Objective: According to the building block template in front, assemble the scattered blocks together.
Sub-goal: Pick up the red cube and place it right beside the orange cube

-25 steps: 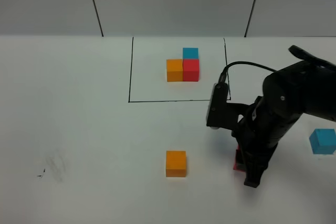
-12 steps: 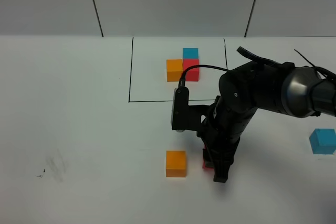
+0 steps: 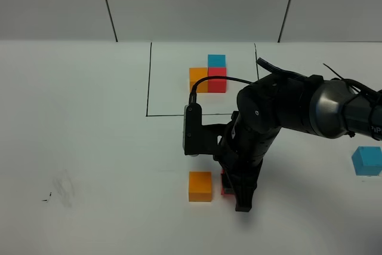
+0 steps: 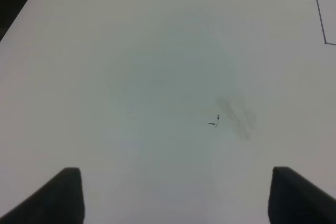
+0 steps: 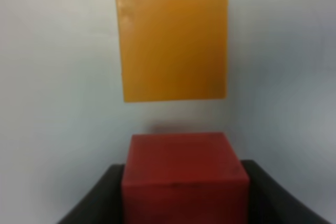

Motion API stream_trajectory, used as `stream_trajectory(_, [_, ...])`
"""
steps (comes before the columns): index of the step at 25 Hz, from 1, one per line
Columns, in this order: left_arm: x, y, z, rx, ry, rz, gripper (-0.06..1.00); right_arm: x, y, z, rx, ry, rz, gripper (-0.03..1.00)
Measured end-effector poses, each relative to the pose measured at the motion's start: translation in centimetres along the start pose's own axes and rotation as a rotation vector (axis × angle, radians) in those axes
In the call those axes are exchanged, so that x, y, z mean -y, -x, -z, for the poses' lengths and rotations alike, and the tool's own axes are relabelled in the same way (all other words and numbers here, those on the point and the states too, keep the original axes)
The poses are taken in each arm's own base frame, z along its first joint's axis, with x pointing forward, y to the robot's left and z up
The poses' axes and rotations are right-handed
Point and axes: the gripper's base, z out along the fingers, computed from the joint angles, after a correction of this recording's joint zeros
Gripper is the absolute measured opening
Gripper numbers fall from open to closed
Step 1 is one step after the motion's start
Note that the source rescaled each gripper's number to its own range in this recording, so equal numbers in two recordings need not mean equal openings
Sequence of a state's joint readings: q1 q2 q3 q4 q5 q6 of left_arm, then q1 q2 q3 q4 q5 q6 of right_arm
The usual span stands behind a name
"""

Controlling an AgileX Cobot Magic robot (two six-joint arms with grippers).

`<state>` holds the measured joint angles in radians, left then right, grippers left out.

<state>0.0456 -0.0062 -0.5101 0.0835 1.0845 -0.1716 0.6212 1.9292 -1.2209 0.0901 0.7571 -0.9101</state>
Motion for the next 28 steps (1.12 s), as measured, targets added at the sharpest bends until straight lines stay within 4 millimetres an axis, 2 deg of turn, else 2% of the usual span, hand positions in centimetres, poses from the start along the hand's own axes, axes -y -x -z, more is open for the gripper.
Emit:
stream_trajectory(18, [0.0,0.0,0.0,0.000,0.000,-0.001,0.57,-0.3,0.9,-0.1,0.029,-0.026,0.037,0.27])
stream_trajectory(28, [0.0,0.0,0.0,0.000,0.000,-0.001,0.57,0.0,1.0,-1.9,0.013,-0.011,0.041,0.27])
